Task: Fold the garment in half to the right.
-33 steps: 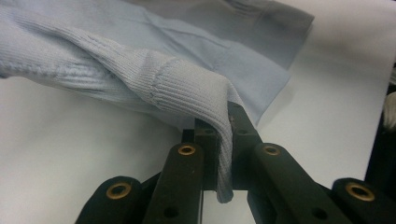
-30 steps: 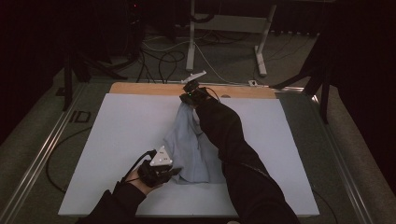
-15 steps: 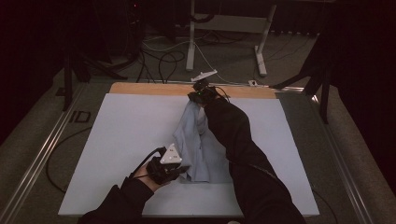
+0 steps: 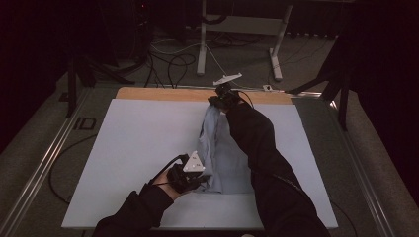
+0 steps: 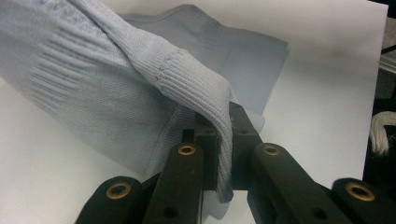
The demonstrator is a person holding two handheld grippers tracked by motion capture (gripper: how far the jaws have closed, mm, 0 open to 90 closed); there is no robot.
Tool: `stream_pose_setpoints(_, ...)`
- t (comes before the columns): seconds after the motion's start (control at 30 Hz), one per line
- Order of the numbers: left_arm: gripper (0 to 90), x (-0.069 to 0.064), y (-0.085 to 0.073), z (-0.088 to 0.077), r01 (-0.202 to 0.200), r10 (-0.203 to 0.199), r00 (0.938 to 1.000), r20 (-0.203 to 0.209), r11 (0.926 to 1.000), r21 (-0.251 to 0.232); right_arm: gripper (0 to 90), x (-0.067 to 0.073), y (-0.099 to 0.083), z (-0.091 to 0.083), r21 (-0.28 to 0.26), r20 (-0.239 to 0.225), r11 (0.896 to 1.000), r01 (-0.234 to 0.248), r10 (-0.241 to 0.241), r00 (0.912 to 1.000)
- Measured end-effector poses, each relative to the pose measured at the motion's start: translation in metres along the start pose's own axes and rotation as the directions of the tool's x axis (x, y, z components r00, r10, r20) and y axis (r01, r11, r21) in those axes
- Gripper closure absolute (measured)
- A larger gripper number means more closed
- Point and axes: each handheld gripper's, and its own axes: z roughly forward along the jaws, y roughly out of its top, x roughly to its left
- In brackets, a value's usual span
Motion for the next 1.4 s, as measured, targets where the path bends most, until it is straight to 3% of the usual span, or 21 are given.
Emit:
stream_pose_setpoints(0.6,87.0,-0.01,0.019,0.034,-0.048,0.047,0.9984,0.033,0.9978,0.045,84.6,-0.019,-0.015,-0.006,-0.004,-0.006,1.0,-0.015,0.015,0.9999)
stream_pose_setpoints(0.77,87.0,-0.014,0.023,0.05,-0.075,0.072,0.9968,0.036,0.994,0.08,84.5,-0.026,-0.022,-0.003,0.003,-0.015,1.0,-0.03,0.03,0.9994)
stream_pose_setpoints(1.27,86.8,-0.022,0.035,0.081,-0.098,0.094,0.995,0.035,0.986,0.135,83.7,-0.039,-0.038,0.01,0.013,-0.058,0.998,-0.055,0.055,0.9968)
stream_pose_setpoints(1.4,86.8,-0.022,0.036,0.087,-0.08,0.075,0.9964,0.037,0.9871,0.139,83.3,-0.04,-0.04,0.015,0.014,-0.08,0.998,-0.055,0.056,0.9952)
